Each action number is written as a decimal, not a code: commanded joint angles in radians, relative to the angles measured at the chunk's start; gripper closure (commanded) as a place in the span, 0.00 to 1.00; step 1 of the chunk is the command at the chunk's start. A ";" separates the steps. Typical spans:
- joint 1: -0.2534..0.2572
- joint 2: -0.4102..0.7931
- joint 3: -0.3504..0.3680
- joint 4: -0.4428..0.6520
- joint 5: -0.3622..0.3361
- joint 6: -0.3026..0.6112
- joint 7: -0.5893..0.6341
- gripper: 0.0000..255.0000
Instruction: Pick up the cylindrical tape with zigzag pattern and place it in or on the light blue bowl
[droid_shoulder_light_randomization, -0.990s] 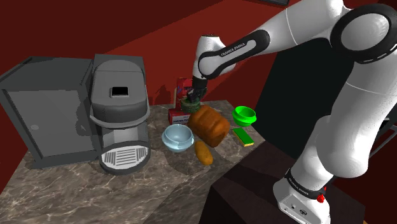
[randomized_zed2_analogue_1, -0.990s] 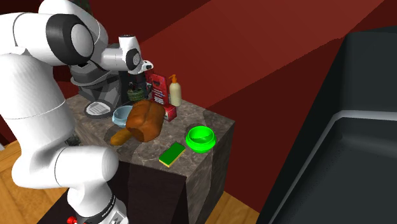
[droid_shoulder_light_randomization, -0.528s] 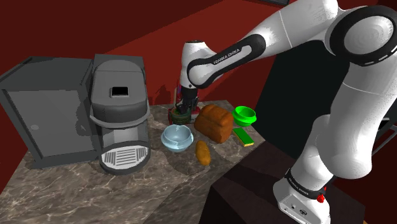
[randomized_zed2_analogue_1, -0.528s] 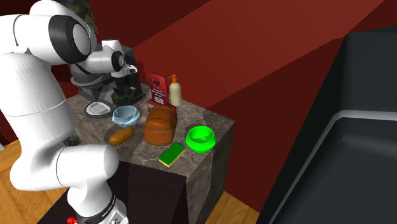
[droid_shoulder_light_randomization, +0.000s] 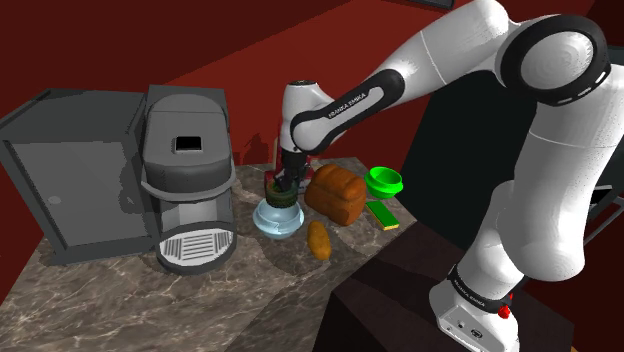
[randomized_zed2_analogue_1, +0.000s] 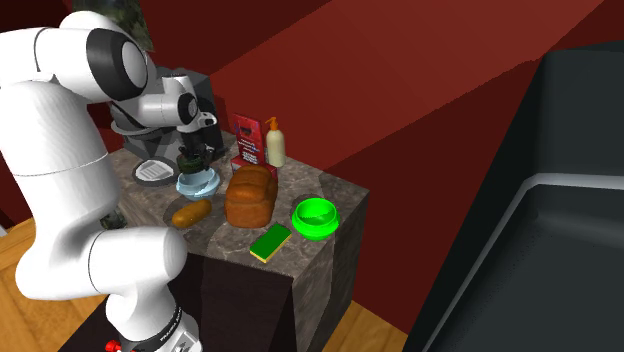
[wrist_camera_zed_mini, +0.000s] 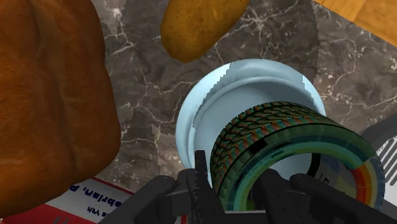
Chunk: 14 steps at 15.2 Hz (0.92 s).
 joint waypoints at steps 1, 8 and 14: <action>0.000 0.017 0.001 -0.008 0.002 0.025 -0.001 1.00; -0.001 0.048 0.002 -0.016 0.006 0.065 -0.003 1.00; -0.001 0.049 0.002 -0.016 0.006 0.065 -0.003 0.00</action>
